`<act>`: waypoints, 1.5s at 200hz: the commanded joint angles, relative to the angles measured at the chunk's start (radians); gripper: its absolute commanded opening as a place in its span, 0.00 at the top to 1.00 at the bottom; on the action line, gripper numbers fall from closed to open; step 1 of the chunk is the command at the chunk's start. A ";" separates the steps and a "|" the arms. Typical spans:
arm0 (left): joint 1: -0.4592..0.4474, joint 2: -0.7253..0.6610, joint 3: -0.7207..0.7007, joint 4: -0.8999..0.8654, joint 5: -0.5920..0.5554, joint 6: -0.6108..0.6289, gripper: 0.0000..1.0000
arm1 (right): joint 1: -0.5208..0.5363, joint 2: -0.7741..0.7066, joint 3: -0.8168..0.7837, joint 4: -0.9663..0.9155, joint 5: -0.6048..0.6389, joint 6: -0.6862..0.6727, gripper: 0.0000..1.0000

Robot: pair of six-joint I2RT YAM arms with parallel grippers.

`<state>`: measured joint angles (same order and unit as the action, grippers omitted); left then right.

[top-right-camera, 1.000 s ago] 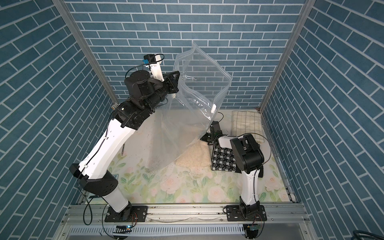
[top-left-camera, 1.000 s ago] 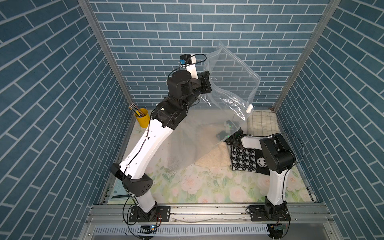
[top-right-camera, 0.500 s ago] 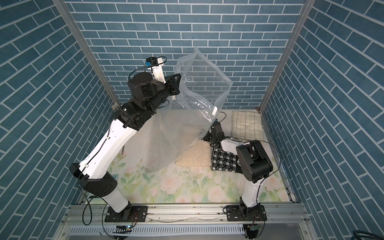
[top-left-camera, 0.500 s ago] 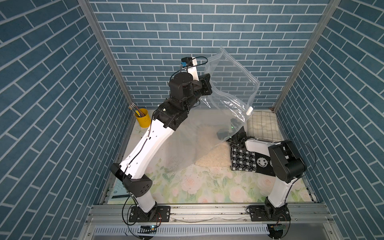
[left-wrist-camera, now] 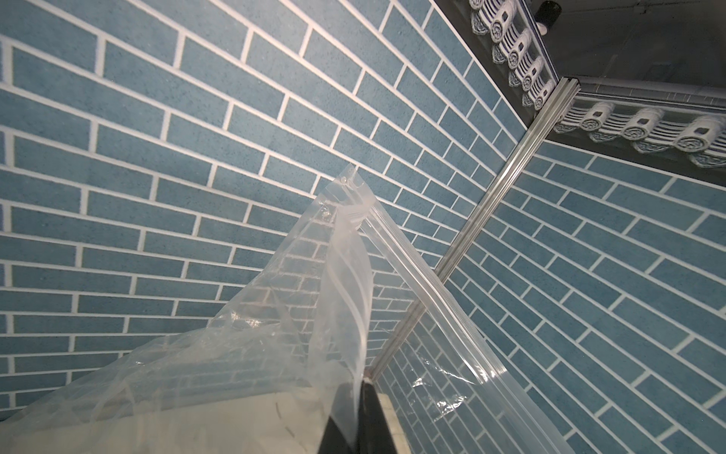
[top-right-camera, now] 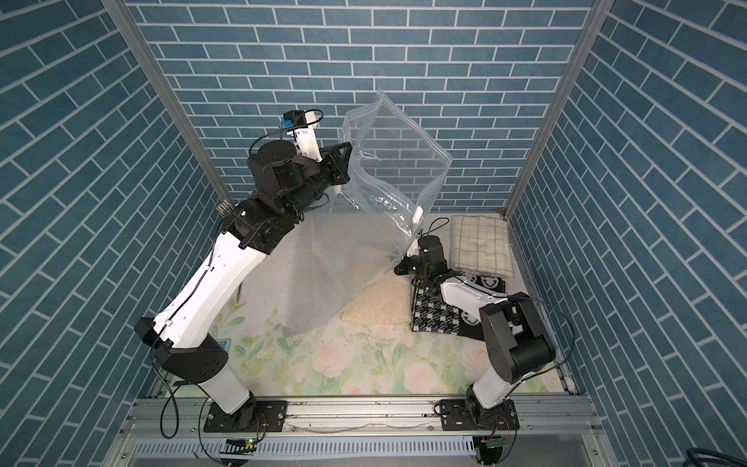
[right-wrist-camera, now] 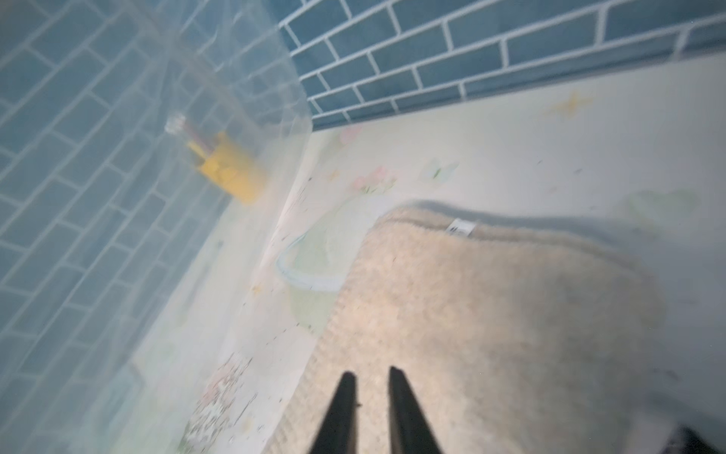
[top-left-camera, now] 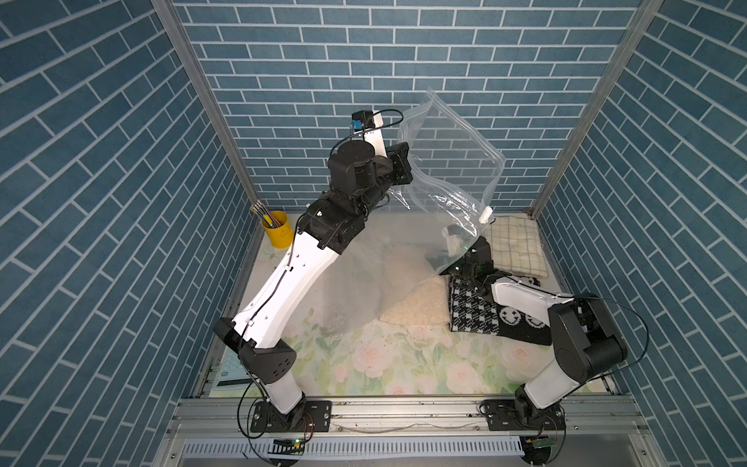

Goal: Take the scarf out of the vacuum bag
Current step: Place the scarf at the center of the board.

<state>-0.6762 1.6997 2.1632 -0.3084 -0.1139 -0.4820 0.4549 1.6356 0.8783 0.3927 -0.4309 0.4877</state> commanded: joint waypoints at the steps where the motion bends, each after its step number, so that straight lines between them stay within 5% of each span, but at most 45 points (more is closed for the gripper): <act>1: 0.005 -0.015 0.021 0.046 0.003 0.001 1.00 | -0.003 0.032 -0.083 0.113 -0.142 0.074 1.00; 66: 0.005 -0.026 -0.003 0.038 0.005 0.000 1.00 | -0.075 0.229 -0.145 0.140 -0.068 0.066 1.00; 124: 0.005 -0.052 -0.043 0.045 -0.008 -0.003 1.00 | -0.108 0.071 -0.066 0.198 -0.236 0.114 1.00; 150: 0.006 -0.048 -0.042 0.047 -0.002 -0.006 1.00 | -0.142 0.100 0.026 0.144 -0.200 0.100 1.00; 237: 0.006 -0.047 -0.032 0.032 -0.013 0.002 1.00 | -0.155 0.541 0.281 -0.029 -0.088 0.084 1.00; 300: 0.006 -0.048 -0.039 0.038 0.001 -0.005 1.00 | -0.152 0.298 0.124 0.136 -0.185 0.114 1.00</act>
<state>-0.6762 1.6829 2.1216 -0.3088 -0.1177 -0.4862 0.2962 2.0575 1.0683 0.4850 -0.5587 0.5842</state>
